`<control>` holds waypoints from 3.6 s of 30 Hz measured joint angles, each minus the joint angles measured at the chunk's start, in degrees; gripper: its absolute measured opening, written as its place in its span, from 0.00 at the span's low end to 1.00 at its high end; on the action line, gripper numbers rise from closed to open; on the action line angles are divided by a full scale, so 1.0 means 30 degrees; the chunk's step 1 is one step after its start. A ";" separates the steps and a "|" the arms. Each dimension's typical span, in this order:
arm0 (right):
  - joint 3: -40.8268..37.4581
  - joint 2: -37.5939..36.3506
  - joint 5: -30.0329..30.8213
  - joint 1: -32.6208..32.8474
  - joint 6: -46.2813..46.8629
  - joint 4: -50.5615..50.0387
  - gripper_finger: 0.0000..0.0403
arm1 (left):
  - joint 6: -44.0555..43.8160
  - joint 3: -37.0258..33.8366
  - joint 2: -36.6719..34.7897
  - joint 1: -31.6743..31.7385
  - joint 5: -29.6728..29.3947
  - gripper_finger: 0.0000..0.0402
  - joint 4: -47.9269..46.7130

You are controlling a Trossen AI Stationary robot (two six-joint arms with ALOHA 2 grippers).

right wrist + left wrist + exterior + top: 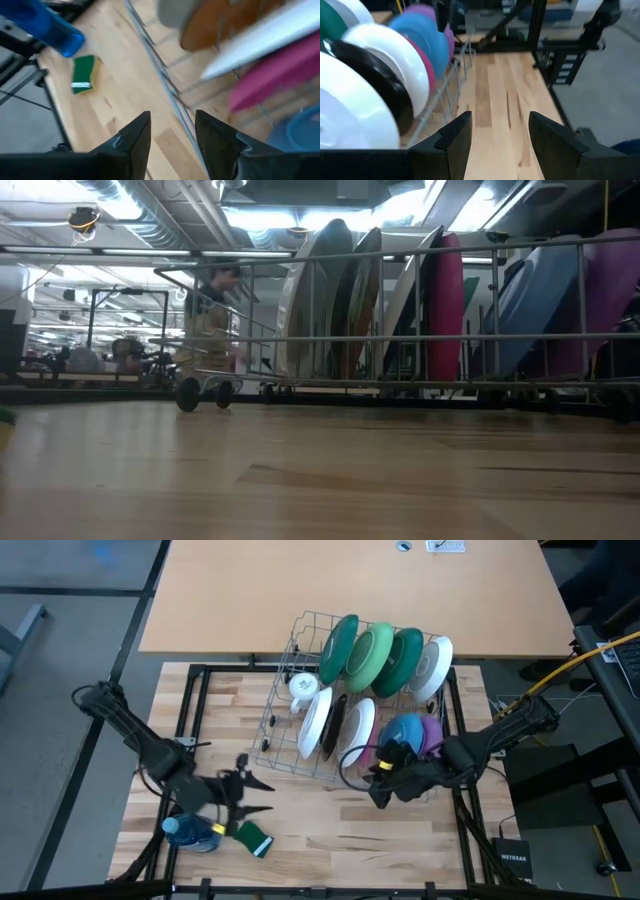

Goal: Sort dishes
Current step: Return to Home Position

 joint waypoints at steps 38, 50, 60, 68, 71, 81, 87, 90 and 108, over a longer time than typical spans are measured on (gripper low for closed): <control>-0.8500 -0.5632 1.1978 0.6492 0.0838 0.3810 0.39 | -0.2924 -1.2140 -1.2612 0.2115 -0.5661 0.46 0.1082; -1.0499 -0.5402 -0.2151 0.3711 -1.7278 2.4596 0.39 | -0.1731 -1.3551 -1.2611 0.3802 -0.5464 0.46 0.4844; -1.0507 -1.0311 -0.5277 -0.0147 -1.9226 1.8940 0.39 | 0.1320 -1.3551 -1.3559 0.3914 -0.5439 0.46 0.4606; -1.1161 -1.4596 -0.4771 -0.0515 -1.9152 1.5049 0.39 | 0.3264 -1.3551 -1.6653 0.3914 -0.5503 0.46 0.3441; -1.2729 -1.5933 -0.4580 -0.0513 -1.9167 1.5404 0.39 | 0.2759 -1.3551 -1.7928 0.3914 -0.5509 0.46 0.2160; -1.7300 -2.0020 -0.5306 -0.0510 -1.8698 1.8012 0.39 | 0.1852 -1.3551 -2.0541 0.3914 -0.5515 0.46 -0.0490; -1.8215 -2.2212 -0.6627 -0.0510 -1.9112 1.7357 0.39 | 0.2009 -1.3551 -2.1148 0.3914 -0.5519 0.46 -0.1209; -1.8643 -2.3421 -0.6627 -0.0510 -1.9409 1.6818 0.39 | 0.2013 -1.3551 -2.1268 0.3914 -0.5531 0.46 -0.1640; -2.0749 -2.6163 -0.5936 -0.0510 -1.9245 1.5103 0.39 | 0.1131 -1.3551 -2.1243 0.3911 -0.5642 0.46 -0.3141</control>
